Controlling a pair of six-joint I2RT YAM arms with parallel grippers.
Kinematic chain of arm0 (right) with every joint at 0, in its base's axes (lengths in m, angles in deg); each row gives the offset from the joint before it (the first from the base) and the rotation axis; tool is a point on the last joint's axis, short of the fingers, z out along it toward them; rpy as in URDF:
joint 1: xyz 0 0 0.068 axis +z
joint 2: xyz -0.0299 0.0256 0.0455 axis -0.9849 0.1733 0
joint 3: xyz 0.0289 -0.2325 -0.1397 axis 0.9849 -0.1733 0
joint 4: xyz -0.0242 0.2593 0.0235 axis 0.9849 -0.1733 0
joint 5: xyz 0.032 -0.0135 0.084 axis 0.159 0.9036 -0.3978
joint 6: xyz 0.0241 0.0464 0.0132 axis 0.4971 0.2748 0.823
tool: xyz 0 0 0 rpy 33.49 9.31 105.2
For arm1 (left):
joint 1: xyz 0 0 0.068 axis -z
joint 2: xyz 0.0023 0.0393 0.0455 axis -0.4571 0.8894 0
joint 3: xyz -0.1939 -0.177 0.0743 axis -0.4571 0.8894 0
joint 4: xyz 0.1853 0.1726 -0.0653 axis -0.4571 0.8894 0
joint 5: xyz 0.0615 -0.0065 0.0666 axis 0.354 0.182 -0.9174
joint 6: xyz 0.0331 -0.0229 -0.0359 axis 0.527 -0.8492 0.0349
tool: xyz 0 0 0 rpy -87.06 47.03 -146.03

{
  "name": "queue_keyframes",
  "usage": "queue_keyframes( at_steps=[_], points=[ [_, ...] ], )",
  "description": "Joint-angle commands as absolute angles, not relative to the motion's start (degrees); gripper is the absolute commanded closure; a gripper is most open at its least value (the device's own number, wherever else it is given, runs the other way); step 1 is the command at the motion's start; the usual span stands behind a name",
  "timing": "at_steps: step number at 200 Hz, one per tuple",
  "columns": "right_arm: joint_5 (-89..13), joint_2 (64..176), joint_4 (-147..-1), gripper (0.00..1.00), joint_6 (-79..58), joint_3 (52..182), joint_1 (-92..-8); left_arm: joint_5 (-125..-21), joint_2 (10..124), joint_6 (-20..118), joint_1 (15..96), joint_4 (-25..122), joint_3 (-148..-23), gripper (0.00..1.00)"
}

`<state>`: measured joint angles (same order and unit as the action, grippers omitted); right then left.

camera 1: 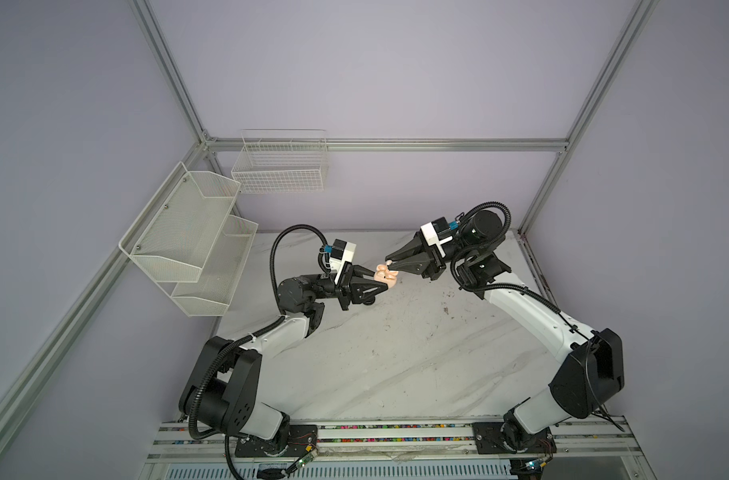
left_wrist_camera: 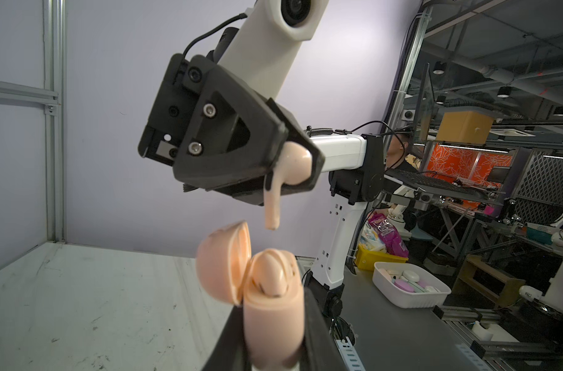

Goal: Insert wireless bluetooth earbuds into charging case
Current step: Insert the wireless bluetooth earbud into the charging case.

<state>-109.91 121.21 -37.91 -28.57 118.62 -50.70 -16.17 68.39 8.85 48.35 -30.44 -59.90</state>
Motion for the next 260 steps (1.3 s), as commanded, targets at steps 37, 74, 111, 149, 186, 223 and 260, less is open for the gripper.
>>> queue_keyframes(
  at_steps=[37,74,111,149,186,223,260],
  points=[
    [-108.3,118.3,-36.1,1.0,-29.5,115.8,-50.0,-16.3,66.5,10.3,48.6,-33.9,-63.9,1.0],
    [-103.9,115.9,-35.5,1.0,-28.1,113.2,-49.8,-16.8,66.5,10.8,48.6,-33.9,-63.8,1.0],
    [-101.6,113.9,-33.3,1.0,-26.2,110.4,-49.7,-17.0,66.6,11.0,48.5,-33.8,-63.9,1.0],
    [-100.9,114.5,-27.6,1.0,-23.2,108.7,-49.6,-16.7,66.3,11.0,48.5,-33.8,-63.9,1.0],
    [-101.7,116.4,-26.8,1.0,-23.4,109.6,-49.5,-16.6,65.9,10.9,48.5,-33.8,-63.8,1.0],
    [-100.6,115.8,-26.3,1.0,-22.8,107.7,-49.0,-16.8,65.6,11.0,48.6,-33.9,-63.7,1.0],
    [-99.0,114.8,-27.2,1.0,-23.2,106.8,-48.6,-16.9,65.8,11.0,48.6,-33.9,-63.8,1.0]
  ],
)
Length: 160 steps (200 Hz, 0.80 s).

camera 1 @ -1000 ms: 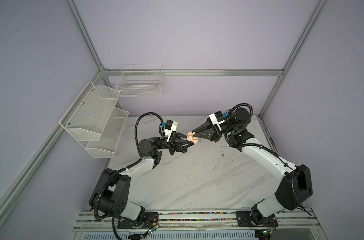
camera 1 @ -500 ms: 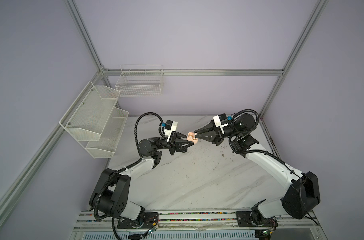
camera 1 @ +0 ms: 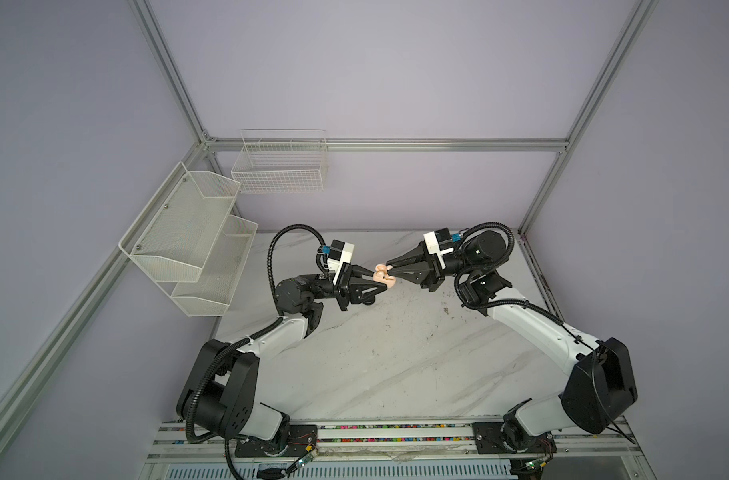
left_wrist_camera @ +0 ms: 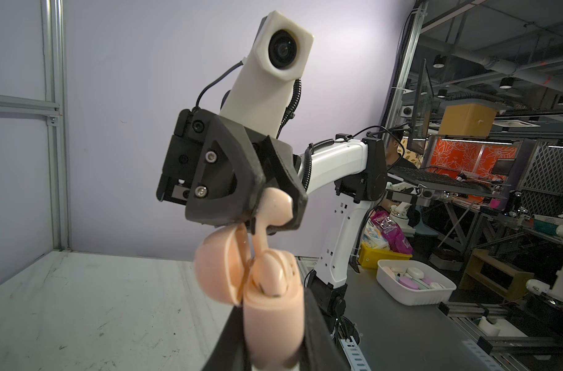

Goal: Insert wireless bluetooth earbuds into charging case
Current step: Insert the wireless bluetooth earbud into the charging case.

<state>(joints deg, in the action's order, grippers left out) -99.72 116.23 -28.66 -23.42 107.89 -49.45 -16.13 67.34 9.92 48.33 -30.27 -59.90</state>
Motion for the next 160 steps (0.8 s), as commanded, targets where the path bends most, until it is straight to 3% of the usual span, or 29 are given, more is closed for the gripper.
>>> queue_keyframes(
  at_steps=[1,160],
  points=[
    [-99.0,114.8,-27.2,1.0,-23.2,106.8,-48.6,-16.9,65.8,11.0,48.6,-33.9,-63.8,1.0],
    [-97.7,112.4,-25.2,1.0,-19.6,103.0,-47.3,-17.2,65.6,11.4,48.6,-33.9,-63.6,1.0]
  ],
)
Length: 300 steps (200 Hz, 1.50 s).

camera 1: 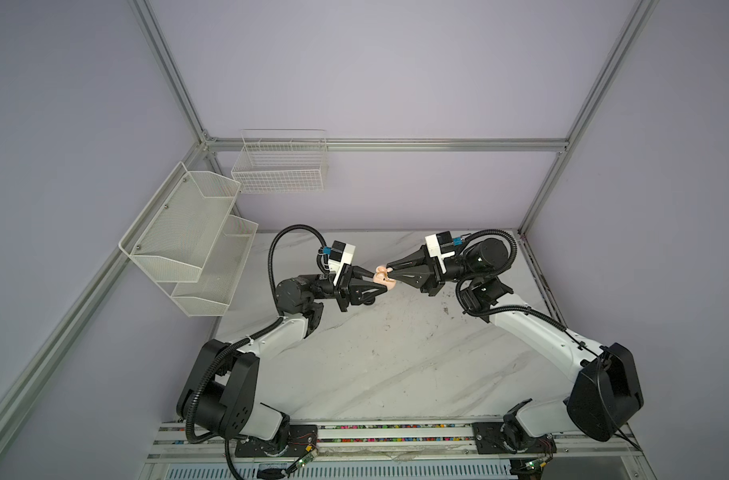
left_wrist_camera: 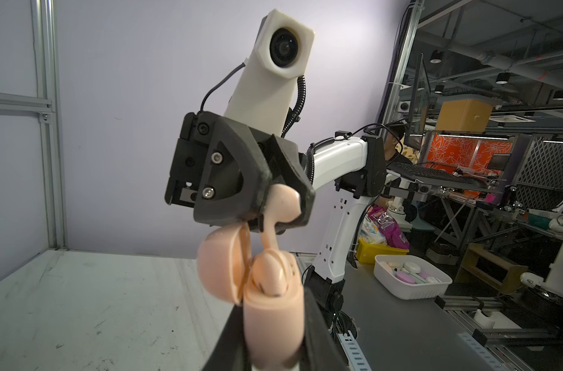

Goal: Insert wireless bluetooth earbuds into charging case
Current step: Insert the wireless bluetooth earbud into the charging case.

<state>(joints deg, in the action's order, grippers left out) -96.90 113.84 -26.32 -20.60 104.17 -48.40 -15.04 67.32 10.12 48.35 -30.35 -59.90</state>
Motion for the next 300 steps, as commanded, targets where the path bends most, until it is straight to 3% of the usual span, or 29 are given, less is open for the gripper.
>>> queue_keyframes(
  at_steps=[1,112,199,300],
  points=[
    [-97.7,112.4,-25.2,1.0,-19.6,102.9,-47.3,-17.2,65.6,11.4,48.6,-33.9,-63.6,1.0],
    [-81.8,106.8,-46.4,1.0,-29.8,105.2,-45.2,-18.8,65.7,12.8,48.4,-33.8,-63.3,1.0],
    [-75.9,105.2,-43.4,1.0,-27.0,102.7,-43.4,-20.1,65.6,13.4,47.8,-33.8,-62.6,1.0],
    [-69.2,103.2,-51.4,1.0,-32.9,102.9,-41.3,-20.5,65.2,13.7,47.2,-33.9,-62.1,1.0]
  ],
)
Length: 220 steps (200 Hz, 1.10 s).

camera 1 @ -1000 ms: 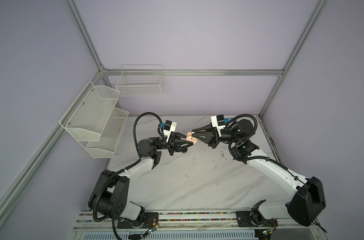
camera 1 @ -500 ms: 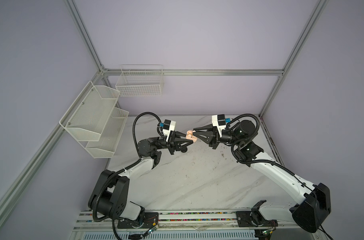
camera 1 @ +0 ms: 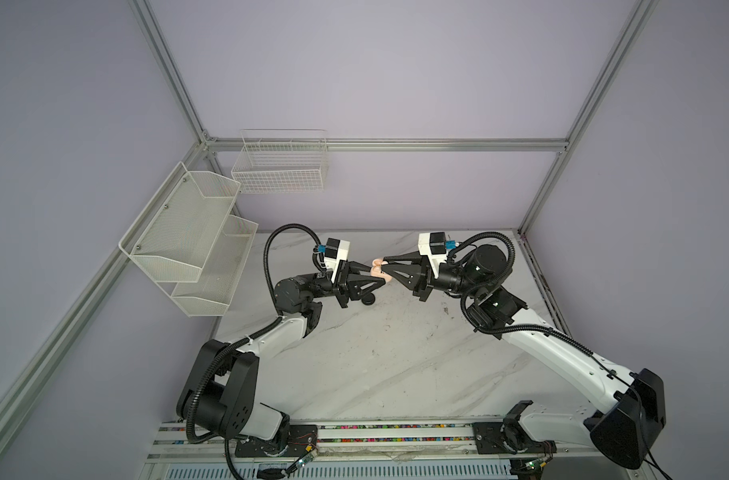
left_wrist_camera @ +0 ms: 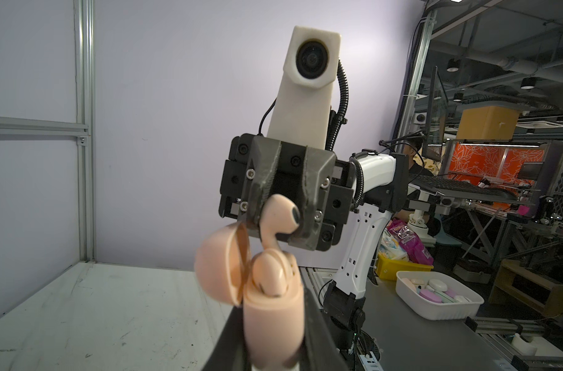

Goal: Insert wireless bluetooth earbuds into charging case
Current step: Insert the wireless bluetooth earbud into the charging case.

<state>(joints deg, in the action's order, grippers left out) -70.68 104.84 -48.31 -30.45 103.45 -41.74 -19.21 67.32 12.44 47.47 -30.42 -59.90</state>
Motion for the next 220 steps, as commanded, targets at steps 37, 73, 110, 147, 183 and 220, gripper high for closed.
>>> queue_keyframes(
  at_steps=[37,73,110,147,183,220],
  points=[
    [-69.3,103.4,-52.3,1.0,-33.0,103.0,-41.4,-20.7,65.2,13.9,47.2,-33.8,-61.8,1.0],
    [-69.4,103.6,-52.5,1.0,-32.9,103.0,-41.3,-20.7,65.2,14.0,47.2,-33.9,-62.0,1.0],
    [-69.4,104.4,-45.4,1.0,-26.1,101.5,-41.1,-20.9,65.2,14.0,47.2,-33.9,-62.0,1.0],
    [-66.2,104.9,-41.2,1.0,-21.9,100.8,-38.5,-21.5,65.2,14.4,47.2,-33.8,-62.0,1.0],
    [-63.6,103.1,-44.0,1.0,-22.3,100.5,-37.4,-21.7,65.2,14.6,47.2,-33.8,-61.6,1.0],
    [-61.0,100.6,-47.8,1.0,-24.2,99.4,-37.3,-21.8,65.2,14.8,47.1,-33.9,-61.5,1.0]
  ],
)
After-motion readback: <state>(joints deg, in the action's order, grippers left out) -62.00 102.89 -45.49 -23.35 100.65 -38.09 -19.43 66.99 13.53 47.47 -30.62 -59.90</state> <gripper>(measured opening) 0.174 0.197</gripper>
